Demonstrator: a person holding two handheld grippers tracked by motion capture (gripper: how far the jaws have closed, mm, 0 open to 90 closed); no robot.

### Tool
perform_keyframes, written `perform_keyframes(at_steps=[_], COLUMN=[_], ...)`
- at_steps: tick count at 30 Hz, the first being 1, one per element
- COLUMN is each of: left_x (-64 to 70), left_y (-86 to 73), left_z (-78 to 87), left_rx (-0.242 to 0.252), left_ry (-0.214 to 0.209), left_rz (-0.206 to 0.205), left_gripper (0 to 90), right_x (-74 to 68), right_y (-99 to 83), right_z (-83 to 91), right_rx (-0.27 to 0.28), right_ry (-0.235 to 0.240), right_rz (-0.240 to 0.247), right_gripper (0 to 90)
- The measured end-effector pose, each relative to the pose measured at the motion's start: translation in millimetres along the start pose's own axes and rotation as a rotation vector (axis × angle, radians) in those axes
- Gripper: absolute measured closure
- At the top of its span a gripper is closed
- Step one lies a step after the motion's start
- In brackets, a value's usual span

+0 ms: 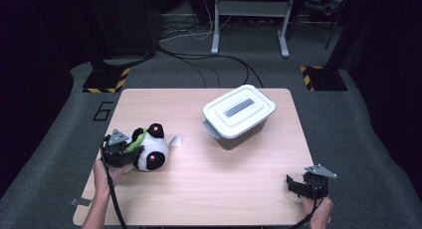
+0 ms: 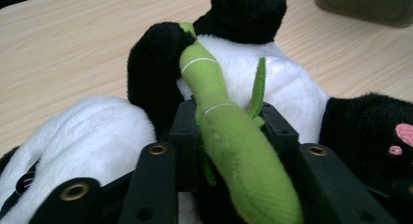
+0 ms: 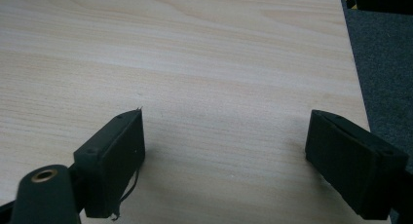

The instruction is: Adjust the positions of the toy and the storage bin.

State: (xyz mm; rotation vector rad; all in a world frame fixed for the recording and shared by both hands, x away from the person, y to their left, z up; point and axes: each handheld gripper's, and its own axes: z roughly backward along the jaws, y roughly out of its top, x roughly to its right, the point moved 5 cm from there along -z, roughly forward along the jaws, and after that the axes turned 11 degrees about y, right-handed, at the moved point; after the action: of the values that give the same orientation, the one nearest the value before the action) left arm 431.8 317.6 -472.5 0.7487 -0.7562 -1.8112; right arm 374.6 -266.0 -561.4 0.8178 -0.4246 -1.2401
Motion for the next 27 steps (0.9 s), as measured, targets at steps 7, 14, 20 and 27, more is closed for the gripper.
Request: perform_keyframes(at_steps=[7,14,20,27], left_x=[2.7,10.1,26.0,36.7], left_y=[3.5,8.1,8.9,5.6], left_z=[7.7,25.8,40.4,49.0], left_rx=[-0.004,0.042,0.075,0.105], left_ry=[0.031,0.004,-0.021,0.001], left_rz=[0.034,0.062,0.038,0.022], left_gripper=[29.1,13.6,6.0,3.8], right_x=[0.0,0.0,0.0,0.0], right_y=[0.0,0.0,0.0,0.0], right_z=[0.0,0.0,0.0,0.0], right_rx=[0.000,0.000,0.000,0.000], right_ry=[0.000,0.000,0.000,0.000], right_rz=[0.000,0.000,0.000,0.000], right_gripper=[14.0,14.0,14.0,14.0])
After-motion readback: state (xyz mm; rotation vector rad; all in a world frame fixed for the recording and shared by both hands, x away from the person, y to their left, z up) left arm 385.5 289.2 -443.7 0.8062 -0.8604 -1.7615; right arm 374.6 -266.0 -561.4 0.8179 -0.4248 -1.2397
